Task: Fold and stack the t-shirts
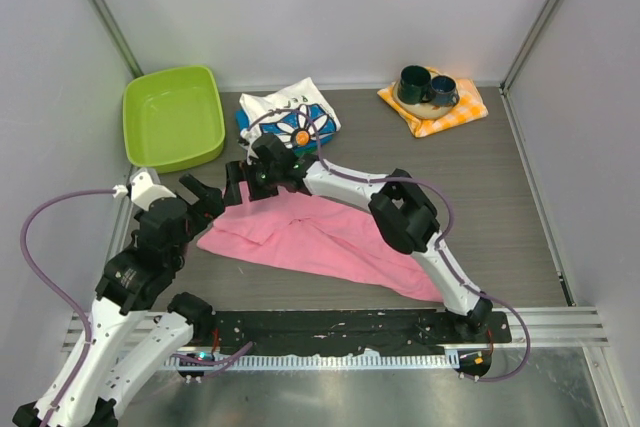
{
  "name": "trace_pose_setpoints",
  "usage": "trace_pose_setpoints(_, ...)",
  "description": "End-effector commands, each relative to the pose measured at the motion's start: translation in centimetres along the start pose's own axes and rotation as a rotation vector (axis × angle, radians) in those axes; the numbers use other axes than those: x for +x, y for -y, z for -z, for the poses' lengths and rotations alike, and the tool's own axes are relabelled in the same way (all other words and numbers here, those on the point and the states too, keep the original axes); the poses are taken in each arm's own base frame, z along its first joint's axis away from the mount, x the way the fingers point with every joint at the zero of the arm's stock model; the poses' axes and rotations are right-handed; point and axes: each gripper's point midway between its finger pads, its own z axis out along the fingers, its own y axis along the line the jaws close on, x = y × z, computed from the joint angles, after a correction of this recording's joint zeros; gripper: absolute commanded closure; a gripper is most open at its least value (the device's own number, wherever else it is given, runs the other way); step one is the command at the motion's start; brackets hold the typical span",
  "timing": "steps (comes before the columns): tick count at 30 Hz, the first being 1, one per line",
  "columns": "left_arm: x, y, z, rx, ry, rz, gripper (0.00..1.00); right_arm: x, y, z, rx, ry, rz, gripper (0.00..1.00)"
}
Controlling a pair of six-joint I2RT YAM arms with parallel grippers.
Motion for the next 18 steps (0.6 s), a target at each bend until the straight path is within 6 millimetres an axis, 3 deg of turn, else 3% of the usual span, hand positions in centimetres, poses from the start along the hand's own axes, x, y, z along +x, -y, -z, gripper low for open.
trace_pose_setpoints(1, -1.4, 0.0, 0.4, -0.008, 0.043, 0.001, 0.00, -0.2, -1.7, -0.8, -0.086, -0.009, -0.043, 0.00)
trace_pose_setpoints(6, -1.1, 0.0, 0.2, -0.003, 0.041, 0.001, 0.00, 0.9, 1.7, -1.7, 0.014, -0.011, -0.084, 0.00)
trace_pose_setpoints(9, -1.0, 0.0, 0.1, -0.003, 0.037, -0.002, 0.00, 1.3, 5.6, -1.5, 0.153, 0.002, -0.120, 0.00)
trace_pose_setpoints(12, -1.1, 0.1, 0.1, -0.001, 0.041, -0.003, 0.00, 1.4, 10.5, -0.4, 0.299, 0.014, -0.192, 0.00)
trace_pose_setpoints(14, -1.2, 0.1, 0.0, -0.003, 0.043, -0.009, 0.00, 1.3, 14.4, 1.3, 0.417, 0.027, -0.246, 0.00)
trace_pose_setpoints(16, -1.2, 0.1, -0.1, -0.007, 0.043, -0.015, 0.00, 1.4, 17.0, 2.8, 0.489, 0.043, -0.300, 0.00)
trace_pose_setpoints(18, -1.1, 0.2, -0.2, -0.007, 0.043, -0.015, 0.00, 1.3, 20.7, 5.5, 0.604, 0.075, -0.357, 0.00)
